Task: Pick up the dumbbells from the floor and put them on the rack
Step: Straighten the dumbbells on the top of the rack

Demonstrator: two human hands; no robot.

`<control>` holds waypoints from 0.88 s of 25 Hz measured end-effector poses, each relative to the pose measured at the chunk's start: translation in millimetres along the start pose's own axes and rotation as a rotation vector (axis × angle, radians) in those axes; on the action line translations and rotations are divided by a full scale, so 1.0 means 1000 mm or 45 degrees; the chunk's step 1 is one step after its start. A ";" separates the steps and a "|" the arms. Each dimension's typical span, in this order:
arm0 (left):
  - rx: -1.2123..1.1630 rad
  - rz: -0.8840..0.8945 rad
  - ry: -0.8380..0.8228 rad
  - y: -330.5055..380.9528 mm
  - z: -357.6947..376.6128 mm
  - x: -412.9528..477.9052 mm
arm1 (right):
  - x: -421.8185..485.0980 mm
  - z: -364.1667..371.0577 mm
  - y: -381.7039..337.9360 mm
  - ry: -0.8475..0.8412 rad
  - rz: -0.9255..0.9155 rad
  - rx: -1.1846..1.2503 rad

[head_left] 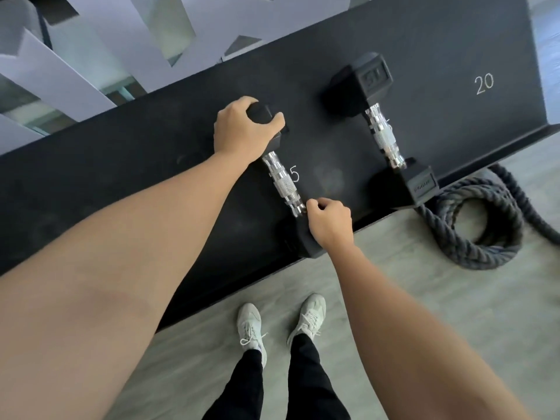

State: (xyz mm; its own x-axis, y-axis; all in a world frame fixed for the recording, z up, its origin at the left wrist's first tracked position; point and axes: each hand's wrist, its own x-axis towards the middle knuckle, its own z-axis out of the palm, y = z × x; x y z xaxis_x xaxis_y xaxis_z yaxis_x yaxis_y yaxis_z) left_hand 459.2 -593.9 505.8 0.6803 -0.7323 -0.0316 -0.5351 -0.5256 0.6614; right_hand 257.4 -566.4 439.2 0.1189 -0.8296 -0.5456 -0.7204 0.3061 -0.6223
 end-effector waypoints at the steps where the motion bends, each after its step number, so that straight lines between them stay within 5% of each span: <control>1: 0.011 0.020 -0.013 0.002 0.002 0.001 | 0.000 0.000 0.002 -0.003 0.003 0.000; 11: 0.173 0.071 -0.159 0.013 0.000 0.007 | -0.001 -0.012 -0.004 -0.038 0.015 0.002; 18: 0.117 0.361 -0.096 0.090 0.018 0.021 | 0.037 -0.106 -0.046 0.444 -0.579 -0.111; 22: -0.033 0.308 -0.241 0.122 0.062 0.028 | 0.074 -0.158 -0.018 0.559 -0.554 -0.175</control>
State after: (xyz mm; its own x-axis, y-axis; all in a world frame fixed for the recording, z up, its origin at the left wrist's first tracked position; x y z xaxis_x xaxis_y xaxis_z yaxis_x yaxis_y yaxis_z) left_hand 381.9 -705.9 539.4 0.4278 -0.9038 -0.0084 -0.6553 -0.3166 0.6858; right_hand 171.1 -707.1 499.0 0.1504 -0.9878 0.0403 -0.7540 -0.1410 -0.6416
